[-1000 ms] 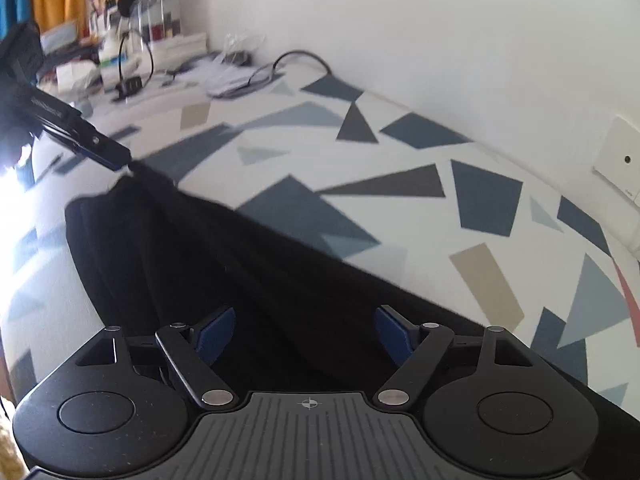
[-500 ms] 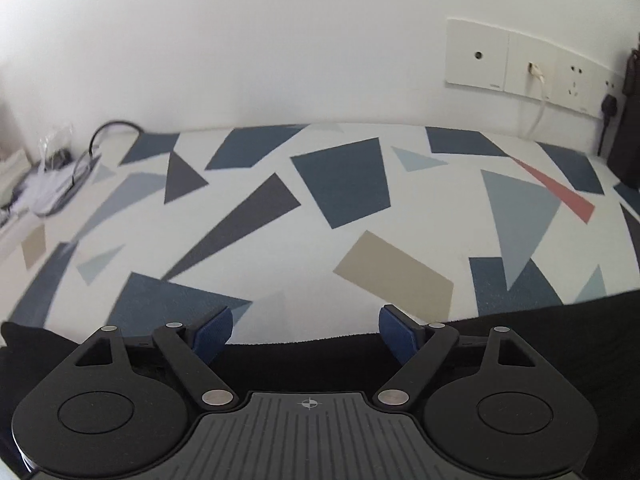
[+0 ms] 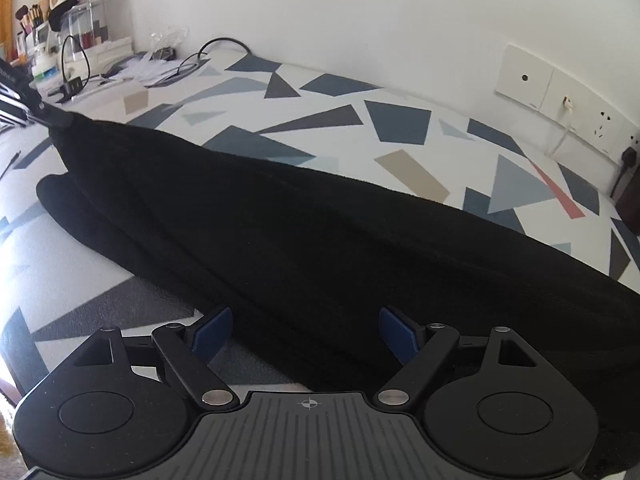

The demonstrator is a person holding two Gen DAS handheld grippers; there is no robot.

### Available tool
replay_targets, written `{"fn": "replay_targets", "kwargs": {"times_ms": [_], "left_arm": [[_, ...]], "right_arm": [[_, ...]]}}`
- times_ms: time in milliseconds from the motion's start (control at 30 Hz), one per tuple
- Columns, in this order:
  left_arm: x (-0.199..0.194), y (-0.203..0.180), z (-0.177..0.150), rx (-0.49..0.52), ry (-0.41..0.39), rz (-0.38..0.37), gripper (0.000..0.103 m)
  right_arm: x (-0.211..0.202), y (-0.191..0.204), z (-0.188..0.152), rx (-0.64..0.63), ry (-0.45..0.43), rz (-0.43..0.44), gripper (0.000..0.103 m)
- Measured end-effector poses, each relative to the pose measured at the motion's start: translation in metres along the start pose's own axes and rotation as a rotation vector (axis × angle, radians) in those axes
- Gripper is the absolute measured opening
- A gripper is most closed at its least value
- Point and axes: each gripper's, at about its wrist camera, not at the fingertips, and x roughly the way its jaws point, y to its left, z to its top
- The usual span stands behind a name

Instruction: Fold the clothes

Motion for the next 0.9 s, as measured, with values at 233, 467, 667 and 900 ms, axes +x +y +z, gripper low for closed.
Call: {"fn": "replay_targets", "kwargs": {"times_ms": [233,467,667,900], "left_arm": [[-0.002,0.023,-0.012,-0.113,0.021,-0.002,0.002],[-0.004,0.029,-0.019,-0.158,0.012,-0.009,0.002],[-0.003,0.020,-0.017,-0.108,0.006,0.002,0.002],[0.001,0.016,-0.013,-0.095,0.004,0.008,0.002]], "right_arm": [[-0.011,0.013,0.002,-0.042,-0.072,0.023,0.054],[-0.016,0.045,0.005,-0.180,-0.067,0.128,0.027],[-0.004,0.049,0.011,-0.116,-0.043,0.176,0.026],[0.015,0.007,0.022,0.168,-0.002,0.250,0.052]]}}
